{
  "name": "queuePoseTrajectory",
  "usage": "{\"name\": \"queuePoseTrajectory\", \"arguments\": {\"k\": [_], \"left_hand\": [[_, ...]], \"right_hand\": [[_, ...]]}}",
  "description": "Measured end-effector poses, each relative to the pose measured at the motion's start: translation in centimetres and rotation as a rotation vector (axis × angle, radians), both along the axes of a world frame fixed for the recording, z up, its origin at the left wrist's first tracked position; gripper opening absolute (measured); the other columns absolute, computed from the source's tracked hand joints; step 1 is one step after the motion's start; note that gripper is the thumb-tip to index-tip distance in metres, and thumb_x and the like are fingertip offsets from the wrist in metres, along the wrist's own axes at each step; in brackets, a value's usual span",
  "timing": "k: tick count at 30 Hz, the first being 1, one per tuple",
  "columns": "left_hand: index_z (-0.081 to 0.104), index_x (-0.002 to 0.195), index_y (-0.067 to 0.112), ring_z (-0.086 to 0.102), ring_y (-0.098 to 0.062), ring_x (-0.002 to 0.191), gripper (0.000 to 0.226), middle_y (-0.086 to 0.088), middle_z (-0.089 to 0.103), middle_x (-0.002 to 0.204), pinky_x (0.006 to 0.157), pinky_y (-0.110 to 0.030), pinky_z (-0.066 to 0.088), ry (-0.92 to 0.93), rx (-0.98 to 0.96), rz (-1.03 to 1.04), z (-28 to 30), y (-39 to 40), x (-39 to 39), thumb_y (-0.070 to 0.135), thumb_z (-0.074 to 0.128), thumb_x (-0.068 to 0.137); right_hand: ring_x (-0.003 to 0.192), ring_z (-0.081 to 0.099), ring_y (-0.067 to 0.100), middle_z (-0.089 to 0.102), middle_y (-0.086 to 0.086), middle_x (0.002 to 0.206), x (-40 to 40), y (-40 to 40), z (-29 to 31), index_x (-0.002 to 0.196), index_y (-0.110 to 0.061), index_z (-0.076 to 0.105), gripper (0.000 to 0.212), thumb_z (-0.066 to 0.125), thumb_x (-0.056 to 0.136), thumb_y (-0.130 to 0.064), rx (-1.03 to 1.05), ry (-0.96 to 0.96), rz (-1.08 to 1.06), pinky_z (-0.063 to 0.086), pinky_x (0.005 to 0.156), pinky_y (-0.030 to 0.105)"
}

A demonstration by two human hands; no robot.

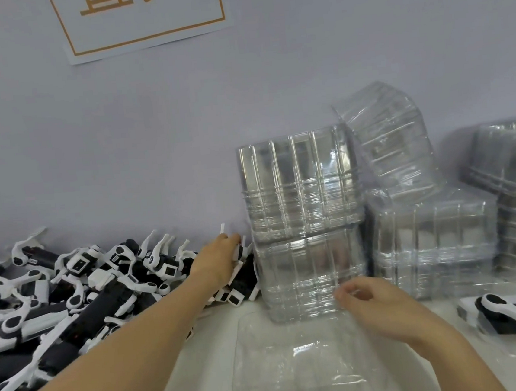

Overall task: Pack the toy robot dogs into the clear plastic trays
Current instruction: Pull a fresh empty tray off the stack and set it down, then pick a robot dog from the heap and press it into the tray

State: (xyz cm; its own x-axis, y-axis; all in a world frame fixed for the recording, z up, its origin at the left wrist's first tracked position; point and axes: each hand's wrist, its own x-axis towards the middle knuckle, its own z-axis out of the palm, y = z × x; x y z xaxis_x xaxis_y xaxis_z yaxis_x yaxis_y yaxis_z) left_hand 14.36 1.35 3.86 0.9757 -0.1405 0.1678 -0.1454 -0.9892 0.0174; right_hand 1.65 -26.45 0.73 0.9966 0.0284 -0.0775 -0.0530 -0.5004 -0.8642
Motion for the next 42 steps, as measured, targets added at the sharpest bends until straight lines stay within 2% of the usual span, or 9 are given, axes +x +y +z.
{"name": "queuePoseTrajectory", "arguments": {"k": [8, 12, 15, 22, 25, 27, 31, 37, 42], "left_hand": [[0.059, 0.128, 0.012, 0.064, -0.027, 0.091, 0.045, -0.013, 0.067, 0.11, 0.079, -0.041, 0.055, -0.313, -0.42, 0.081, 1.2, 1.7, -0.3, -0.011, 0.052, 0.09], [0.064, 0.107, 0.013, 0.065, -0.02, 0.071, 0.017, -0.005, 0.068, 0.09, 0.063, -0.036, 0.055, -0.442, -0.686, 0.127, 4.1, 1.5, -0.9, 0.016, 0.069, 0.092], [0.06, 0.094, 0.014, 0.07, -0.023, 0.055, 0.024, -0.005, 0.069, 0.09, 0.045, -0.028, 0.053, -0.487, -0.927, 0.18, 5.6, 0.9, -2.3, 0.036, 0.07, 0.091], [0.048, 0.089, 0.024, 0.062, -0.017, 0.039, 0.02, -0.003, 0.066, 0.08, 0.035, -0.022, 0.044, -0.678, -1.694, 0.405, 6.1, -1.6, -9.8, 0.04, 0.059, 0.094], [0.055, 0.097, 0.02, 0.055, -0.016, 0.036, 0.019, -0.001, 0.067, 0.075, 0.036, -0.023, 0.044, -0.67, -1.874, 0.387, 5.2, -2.5, -13.3, 0.038, 0.059, 0.094], [0.055, 0.099, 0.019, 0.052, -0.016, 0.036, 0.02, -0.003, 0.064, 0.072, 0.036, -0.025, 0.043, -0.629, -1.912, 0.362, 4.3, -3.1, -15.0, 0.038, 0.059, 0.096], [0.05, 0.098, 0.027, 0.046, -0.018, 0.035, 0.01, -0.002, 0.064, 0.082, 0.033, -0.027, 0.036, -0.522, -1.881, 0.309, 3.0, -4.0, -16.2, 0.033, 0.058, 0.098], [0.057, 0.094, 0.026, 0.037, -0.017, 0.032, 0.006, 0.01, 0.061, 0.061, 0.033, -0.023, 0.03, -0.376, -1.671, 0.092, 2.4, -4.6, -15.8, 0.026, 0.059, 0.1], [0.057, 0.091, 0.029, 0.043, -0.02, 0.032, 0.011, 0.008, 0.051, 0.052, 0.035, -0.028, 0.042, -0.291, -1.512, 0.018, 3.0, -4.5, -15.4, 0.038, 0.061, 0.096]], "right_hand": [[0.097, 0.061, -0.002, 0.068, -0.018, 0.104, 0.2, -0.2, 0.0, 0.104, -0.033, 0.07, 0.012, 0.061, 0.097, -0.037, 0.08, -0.092, -0.06, 0.043, 0.071, 0.013], [0.096, 0.062, 0.0, 0.069, -0.017, 0.101, 0.2, -0.2, 0.0, 0.103, -0.032, 0.07, 0.012, 0.06, 0.098, -0.036, 0.083, -0.109, -0.056, 0.046, 0.074, 0.018], [0.093, 0.063, 0.002, 0.07, -0.016, 0.099, 0.1, -0.2, 0.2, 0.098, -0.034, 0.069, 0.009, 0.061, 0.097, -0.035, 0.099, -0.114, -0.052, 0.047, 0.072, 0.019], [0.074, 0.064, -0.003, 0.072, -0.012, 0.082, 0.1, 0.3, 1.2, 0.09, -0.031, 0.071, 0.013, 0.063, 0.096, -0.022, 0.14, -0.346, -0.127, 0.042, 0.056, 0.007], [0.073, 0.067, 0.001, 0.073, -0.015, 0.08, -0.5, 0.6, 2.4, 0.091, -0.034, 0.071, 0.017, 0.065, 0.094, -0.019, 0.207, -0.435, -0.102, 0.046, 0.063, 0.012], [0.075, 0.068, 0.009, 0.073, -0.011, 0.082, -1.0, 1.1, 3.2, 0.091, -0.035, 0.072, 0.021, 0.067, 0.092, -0.014, 0.264, -0.492, -0.067, 0.051, 0.067, 0.019], [0.077, 0.066, 0.008, 0.071, -0.01, 0.086, -1.8, 3.0, 4.8, 0.099, -0.038, 0.07, 0.032, 0.071, 0.089, -0.008, 0.246, -0.596, 0.013, 0.051, 0.069, 0.014], [0.118, 0.053, -0.006, 0.051, -0.034, 0.127, -2.5, 5.1, 5.4, 0.133, -0.064, 0.04, 0.077, 0.081, 0.078, -0.029, 0.093, -0.656, 0.194, 0.047, 0.086, 0.018], [0.117, 0.05, -0.006, 0.048, -0.029, 0.125, -1.9, 5.8, 4.7, 0.128, -0.061, 0.047, 0.073, 0.085, 0.076, -0.028, -0.075, -0.708, 0.204, 0.044, 0.087, 0.012]]}}
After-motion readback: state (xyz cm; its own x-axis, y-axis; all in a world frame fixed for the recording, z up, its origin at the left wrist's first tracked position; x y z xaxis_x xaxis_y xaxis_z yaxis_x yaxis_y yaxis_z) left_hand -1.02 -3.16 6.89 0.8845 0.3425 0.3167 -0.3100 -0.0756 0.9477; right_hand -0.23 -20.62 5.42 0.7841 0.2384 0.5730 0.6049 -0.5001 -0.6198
